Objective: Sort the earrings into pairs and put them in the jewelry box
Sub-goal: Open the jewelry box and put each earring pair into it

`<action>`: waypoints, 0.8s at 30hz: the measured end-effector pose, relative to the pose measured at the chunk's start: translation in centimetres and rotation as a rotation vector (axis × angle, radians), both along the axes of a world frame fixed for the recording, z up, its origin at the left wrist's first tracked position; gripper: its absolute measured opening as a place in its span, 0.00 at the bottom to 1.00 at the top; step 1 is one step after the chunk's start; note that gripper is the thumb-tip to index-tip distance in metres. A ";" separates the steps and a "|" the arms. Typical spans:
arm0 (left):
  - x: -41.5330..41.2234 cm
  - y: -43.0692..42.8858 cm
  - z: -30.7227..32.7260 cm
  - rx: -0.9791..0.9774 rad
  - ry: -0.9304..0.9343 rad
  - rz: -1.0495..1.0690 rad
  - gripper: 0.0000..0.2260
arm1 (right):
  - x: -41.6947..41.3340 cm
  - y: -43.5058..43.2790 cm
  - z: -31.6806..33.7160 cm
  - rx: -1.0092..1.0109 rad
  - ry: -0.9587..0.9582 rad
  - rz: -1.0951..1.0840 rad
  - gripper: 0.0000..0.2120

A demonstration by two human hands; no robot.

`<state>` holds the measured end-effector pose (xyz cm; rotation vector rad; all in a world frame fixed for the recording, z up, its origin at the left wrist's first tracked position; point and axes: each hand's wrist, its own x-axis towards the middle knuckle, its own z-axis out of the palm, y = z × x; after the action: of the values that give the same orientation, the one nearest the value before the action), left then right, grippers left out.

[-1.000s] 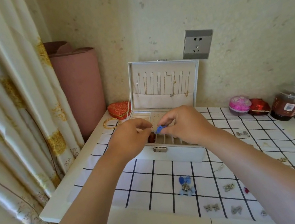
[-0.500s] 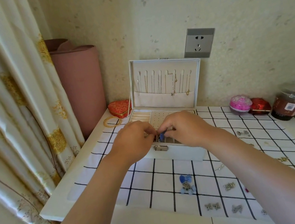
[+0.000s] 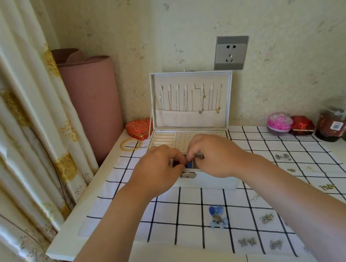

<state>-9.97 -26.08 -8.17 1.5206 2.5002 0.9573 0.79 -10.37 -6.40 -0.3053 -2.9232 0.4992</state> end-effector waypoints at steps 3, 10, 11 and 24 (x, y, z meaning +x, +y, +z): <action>0.3 -0.1 0.1 -0.054 0.048 -0.039 0.06 | 0.3 0.1 0.0 -0.018 0.002 -0.001 0.16; 1.7 -1.0 0.6 -0.010 0.150 0.008 0.09 | 2.7 0.0 0.6 -0.056 0.102 -0.029 0.18; 2.1 -1.2 0.7 0.021 0.175 0.010 0.09 | 3.3 -0.1 0.8 -0.071 0.116 -0.030 0.15; 8.5 -1.5 -1.2 -0.307 0.088 -0.091 0.14 | 8.6 -2.8 -0.7 0.026 -0.377 -0.039 0.15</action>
<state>-1.48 -27.55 -9.37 1.5879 2.4661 0.4753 9.41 -13.19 -7.11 -0.5017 -3.2749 0.4381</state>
